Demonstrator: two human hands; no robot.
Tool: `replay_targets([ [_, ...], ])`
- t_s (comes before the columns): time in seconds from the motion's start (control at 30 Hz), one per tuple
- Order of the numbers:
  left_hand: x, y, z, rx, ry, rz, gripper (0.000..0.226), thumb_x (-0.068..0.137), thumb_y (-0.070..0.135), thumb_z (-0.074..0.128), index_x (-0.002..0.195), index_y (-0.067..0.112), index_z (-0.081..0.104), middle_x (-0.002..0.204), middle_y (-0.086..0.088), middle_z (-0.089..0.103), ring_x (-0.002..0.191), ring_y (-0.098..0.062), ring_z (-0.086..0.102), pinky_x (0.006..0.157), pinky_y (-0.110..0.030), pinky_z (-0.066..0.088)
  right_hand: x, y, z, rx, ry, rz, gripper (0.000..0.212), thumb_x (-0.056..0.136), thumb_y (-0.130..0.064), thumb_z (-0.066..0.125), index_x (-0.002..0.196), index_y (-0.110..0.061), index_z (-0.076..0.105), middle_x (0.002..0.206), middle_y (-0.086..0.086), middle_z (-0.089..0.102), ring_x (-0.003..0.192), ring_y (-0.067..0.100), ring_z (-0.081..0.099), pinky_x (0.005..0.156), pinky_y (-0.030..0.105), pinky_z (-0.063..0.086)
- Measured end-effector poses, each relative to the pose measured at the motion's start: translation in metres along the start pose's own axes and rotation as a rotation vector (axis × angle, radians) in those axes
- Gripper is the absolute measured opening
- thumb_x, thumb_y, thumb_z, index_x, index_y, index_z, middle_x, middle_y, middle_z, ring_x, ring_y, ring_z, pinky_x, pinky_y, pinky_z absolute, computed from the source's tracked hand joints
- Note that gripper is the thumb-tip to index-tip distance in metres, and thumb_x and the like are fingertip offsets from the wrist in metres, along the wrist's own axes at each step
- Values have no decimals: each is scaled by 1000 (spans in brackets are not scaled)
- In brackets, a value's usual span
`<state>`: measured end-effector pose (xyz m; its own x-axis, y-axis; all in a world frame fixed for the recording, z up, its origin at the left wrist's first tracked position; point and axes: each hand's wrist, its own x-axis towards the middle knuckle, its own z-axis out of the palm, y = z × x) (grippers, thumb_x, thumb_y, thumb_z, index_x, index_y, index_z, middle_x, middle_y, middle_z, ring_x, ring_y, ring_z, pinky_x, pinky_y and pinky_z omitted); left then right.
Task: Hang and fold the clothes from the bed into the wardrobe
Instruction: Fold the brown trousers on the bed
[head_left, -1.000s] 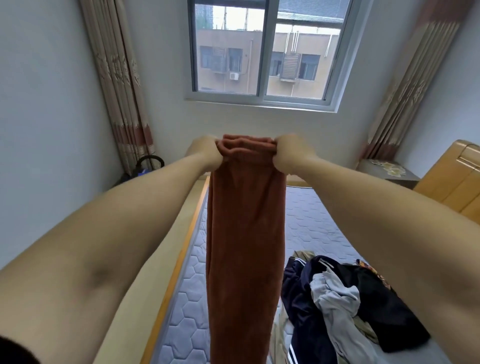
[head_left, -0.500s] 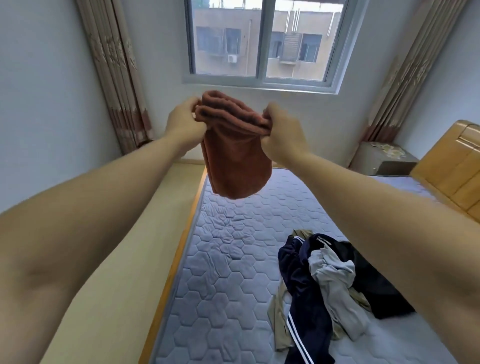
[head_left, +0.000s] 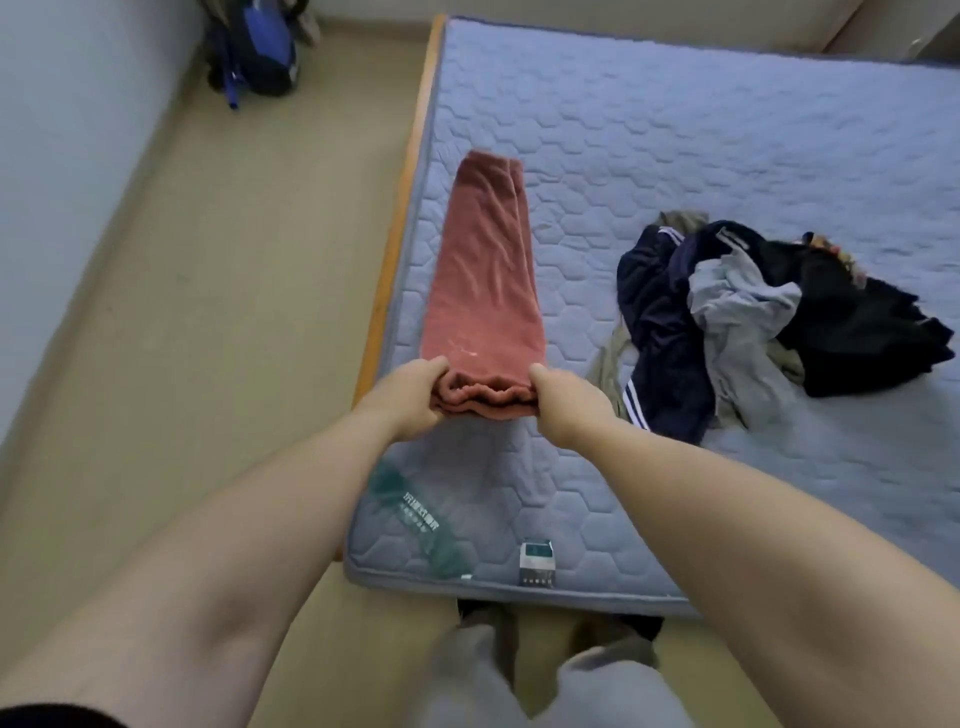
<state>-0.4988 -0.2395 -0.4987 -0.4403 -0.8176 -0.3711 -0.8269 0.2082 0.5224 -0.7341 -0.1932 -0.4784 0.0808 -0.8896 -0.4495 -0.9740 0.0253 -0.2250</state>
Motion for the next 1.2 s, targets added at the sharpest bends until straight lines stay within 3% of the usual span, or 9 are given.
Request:
replay_targets([
  [0.23, -43, -48, 79, 143, -128, -10, 34, 79, 10, 69, 99, 21, 43, 107, -7, 49, 89, -35, 58, 71, -47, 52, -22, -17, 92, -99, -117, -82, 24, 90, -5, 51, 110, -15, 42, 110, 12, 51, 98, 37, 60, 62, 41, 38],
  [0.47, -78, -53, 103, 205, -154, -14, 33, 80, 11, 71, 102, 13, 47, 107, -11, 50, 84, -34, 58, 65, -45, 50, -52, -27, 112, -170, -147, -122, 24, 92, -4, 49, 111, -15, 41, 108, 12, 49, 91, 37, 60, 61, 42, 34],
  [0.67, -106, -37, 119, 245, -210, -34, 29, 83, 12, 67, 99, 17, 43, 106, -8, 50, 87, -33, 60, 65, -41, 46, -86, -17, 128, -160, -188, -134, 31, 90, -3, 51, 117, -15, 41, 110, 12, 48, 94, 36, 60, 61, 41, 37],
  [0.73, -116, -30, 119, 259, -300, -77, 34, 84, 12, 64, 112, 18, 46, 123, -7, 51, 103, -33, 61, 77, -46, 53, -98, -15, 131, -141, -271, -118, 29, 91, -4, 51, 117, -15, 42, 113, 12, 49, 99, 36, 59, 64, 41, 39],
  [0.8, -129, -28, 117, 303, -439, -119, 59, 84, 10, 64, 137, 21, 42, 148, -3, 39, 121, -30, 56, 89, -47, 54, -109, -13, 131, -147, -403, -111, 26, 91, -7, 52, 114, -15, 43, 114, 11, 50, 102, 35, 59, 68, 42, 43],
  [0.87, -142, -26, 114, 326, -505, -194, 63, 87, 14, 64, 144, 21, 39, 148, -5, 42, 123, -30, 55, 93, -46, 53, -117, -14, 129, -141, -471, -75, 20, 91, -10, 51, 109, -16, 45, 114, 10, 55, 100, 35, 60, 72, 41, 47],
  [0.93, -152, -24, 107, 319, -510, -248, 53, 91, 24, 64, 140, 18, 44, 139, -9, 53, 122, -31, 56, 97, -43, 51, -123, -19, 122, -82, -494, -11, 17, 92, -12, 49, 108, -15, 50, 110, 8, 58, 96, 33, 59, 73, 40, 47],
  [1.03, -162, -24, 84, 292, -471, -257, 48, 95, 32, 65, 138, 15, 50, 138, -10, 56, 125, -30, 55, 99, -36, 47, -126, -37, 105, -21, -501, 45, 5, 92, -10, 50, 94, -14, 52, 90, 4, 54, 87, 29, 54, 69, 38, 43],
  [1.2, -159, -54, 28, 195, -343, -292, 41, 96, 29, 64, 133, 13, 55, 135, -11, 59, 121, -29, 57, 97, -35, 48, -107, -84, 100, 44, -409, 179, 16, 90, 0, 43, 94, -11, 52, 87, 5, 51, 87, 30, 56, 69, 37, 44],
])
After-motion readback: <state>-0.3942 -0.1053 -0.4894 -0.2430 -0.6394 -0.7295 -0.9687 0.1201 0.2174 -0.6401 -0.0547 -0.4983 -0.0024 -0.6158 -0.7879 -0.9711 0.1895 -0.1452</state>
